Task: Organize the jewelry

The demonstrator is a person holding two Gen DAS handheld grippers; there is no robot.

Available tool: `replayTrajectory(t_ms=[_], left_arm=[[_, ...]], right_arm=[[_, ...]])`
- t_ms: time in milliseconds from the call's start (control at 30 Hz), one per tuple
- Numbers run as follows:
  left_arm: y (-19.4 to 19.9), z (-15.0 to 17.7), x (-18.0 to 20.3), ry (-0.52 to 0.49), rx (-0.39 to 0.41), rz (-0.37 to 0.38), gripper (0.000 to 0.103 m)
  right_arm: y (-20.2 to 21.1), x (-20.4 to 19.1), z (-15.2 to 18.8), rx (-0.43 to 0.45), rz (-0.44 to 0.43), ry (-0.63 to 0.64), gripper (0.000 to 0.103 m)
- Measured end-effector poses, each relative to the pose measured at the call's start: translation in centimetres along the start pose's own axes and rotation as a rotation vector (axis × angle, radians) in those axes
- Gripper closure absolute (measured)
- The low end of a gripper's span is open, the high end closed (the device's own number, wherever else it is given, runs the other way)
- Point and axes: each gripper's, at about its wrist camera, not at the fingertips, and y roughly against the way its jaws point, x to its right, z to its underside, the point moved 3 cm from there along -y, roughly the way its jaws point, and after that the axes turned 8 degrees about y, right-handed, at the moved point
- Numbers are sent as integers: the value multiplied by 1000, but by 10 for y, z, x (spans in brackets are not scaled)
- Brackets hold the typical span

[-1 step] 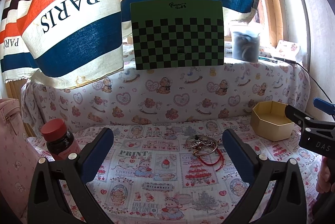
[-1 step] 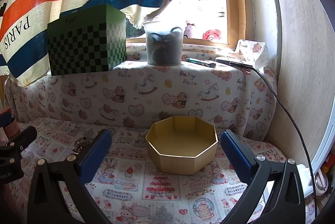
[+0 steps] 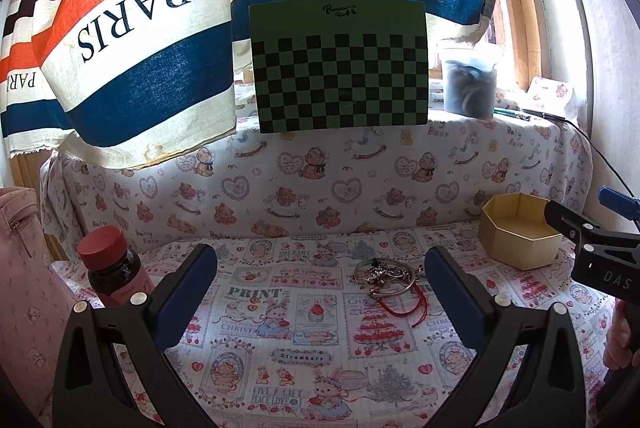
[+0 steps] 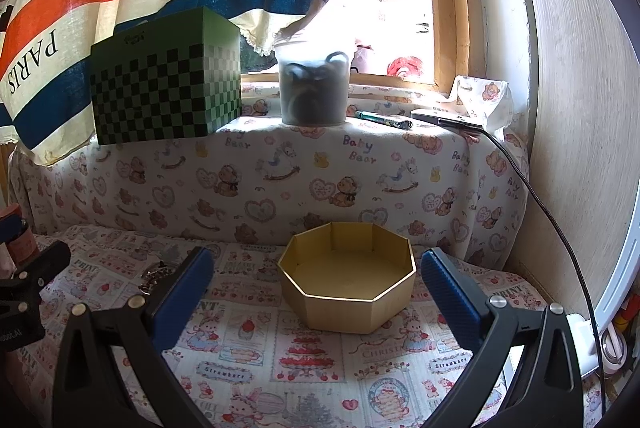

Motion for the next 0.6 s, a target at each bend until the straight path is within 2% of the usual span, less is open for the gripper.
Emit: replayTrajectory(t_ms=[167,233,367,600], left_arm=[[1,-1,-9,37,11,-119,0],[4,0,-11,39,30,-142,0],[5,0,-5,11,34,-79,0],[3,1,-4,14,-5,-29,0]], right_arm=[[4,1,0,18,7,-8,0],[5,1,0,23,12,-6,0],[5,-1,0,23,15,2,0],[1,-1,1,1,14,-4,0]])
